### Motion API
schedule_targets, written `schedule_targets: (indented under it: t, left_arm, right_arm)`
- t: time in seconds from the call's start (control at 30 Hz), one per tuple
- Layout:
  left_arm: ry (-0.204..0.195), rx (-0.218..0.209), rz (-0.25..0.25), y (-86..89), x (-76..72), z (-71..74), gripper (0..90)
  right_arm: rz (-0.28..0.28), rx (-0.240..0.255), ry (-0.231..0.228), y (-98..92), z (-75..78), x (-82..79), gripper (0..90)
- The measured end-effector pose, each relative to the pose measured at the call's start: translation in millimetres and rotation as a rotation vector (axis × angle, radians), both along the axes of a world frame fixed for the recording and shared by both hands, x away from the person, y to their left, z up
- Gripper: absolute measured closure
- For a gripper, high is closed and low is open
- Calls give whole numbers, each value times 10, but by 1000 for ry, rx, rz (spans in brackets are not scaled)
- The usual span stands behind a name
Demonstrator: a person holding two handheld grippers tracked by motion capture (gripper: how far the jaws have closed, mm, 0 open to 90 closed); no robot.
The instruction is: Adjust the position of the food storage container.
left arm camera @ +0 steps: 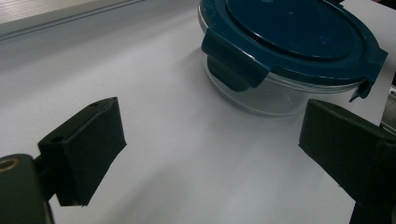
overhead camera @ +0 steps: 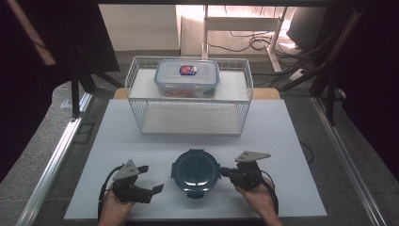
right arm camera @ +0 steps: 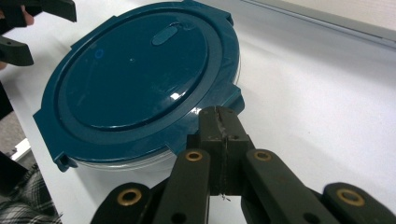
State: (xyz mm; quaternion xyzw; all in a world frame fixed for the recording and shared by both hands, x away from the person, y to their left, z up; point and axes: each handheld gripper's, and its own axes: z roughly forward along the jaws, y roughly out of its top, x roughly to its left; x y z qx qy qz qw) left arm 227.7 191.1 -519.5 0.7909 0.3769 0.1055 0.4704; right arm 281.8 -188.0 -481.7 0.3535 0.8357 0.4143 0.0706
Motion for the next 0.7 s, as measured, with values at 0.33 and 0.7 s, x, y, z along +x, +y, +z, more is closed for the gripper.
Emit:
schedule_targets:
  t: [0.33,0.7]
  left_arm:
    - [18,-13,-3,44,-10,10,67]
    - [18,-13,-4,63,-30,9,74]
  right_arm:
    - [5,-32,-86,-116,108,-76,745]
    - [-39,27,-139,-347,99,-176,217]
